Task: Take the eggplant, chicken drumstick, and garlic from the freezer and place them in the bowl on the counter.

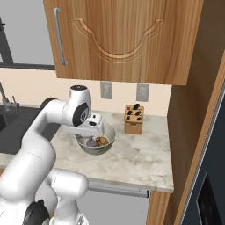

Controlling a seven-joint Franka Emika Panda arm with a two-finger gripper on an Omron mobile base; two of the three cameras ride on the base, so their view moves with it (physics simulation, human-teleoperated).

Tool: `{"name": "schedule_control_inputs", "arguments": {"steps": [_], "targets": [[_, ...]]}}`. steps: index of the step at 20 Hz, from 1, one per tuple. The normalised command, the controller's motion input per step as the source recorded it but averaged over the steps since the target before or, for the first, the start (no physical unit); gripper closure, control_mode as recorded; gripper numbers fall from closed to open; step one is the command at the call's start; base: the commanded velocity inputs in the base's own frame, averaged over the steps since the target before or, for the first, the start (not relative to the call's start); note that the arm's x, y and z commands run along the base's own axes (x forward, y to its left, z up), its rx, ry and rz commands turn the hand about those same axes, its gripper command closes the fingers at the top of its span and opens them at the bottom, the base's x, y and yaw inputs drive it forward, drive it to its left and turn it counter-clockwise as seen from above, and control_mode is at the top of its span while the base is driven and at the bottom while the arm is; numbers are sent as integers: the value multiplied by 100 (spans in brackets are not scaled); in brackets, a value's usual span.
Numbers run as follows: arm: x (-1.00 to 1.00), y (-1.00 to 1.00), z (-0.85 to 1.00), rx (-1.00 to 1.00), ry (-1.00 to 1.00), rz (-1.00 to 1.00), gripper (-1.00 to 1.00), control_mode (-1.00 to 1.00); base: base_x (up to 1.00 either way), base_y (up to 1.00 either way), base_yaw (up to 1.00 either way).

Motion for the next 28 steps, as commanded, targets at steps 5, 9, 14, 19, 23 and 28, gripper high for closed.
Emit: {"name": "schedule_control_inputs", "arguments": {"steps": [5, 9, 14, 19, 23, 28], "targets": [[57, 0, -36, 0, 8, 0, 100, -100, 0, 0, 0], [54, 0, -33, 0, 6, 0, 100, -100, 0, 0, 0], [49, 0, -43, 0, 2, 0, 100, -100, 0, 0, 0], [4, 0, -11, 0, 1, 0, -100, -100, 0, 0, 0], [-9, 0, 0, 0, 0, 0, -100, -100, 0, 0, 0], [-42, 0, 14, 0, -4, 0, -100, -100, 0, 0, 0]]}}
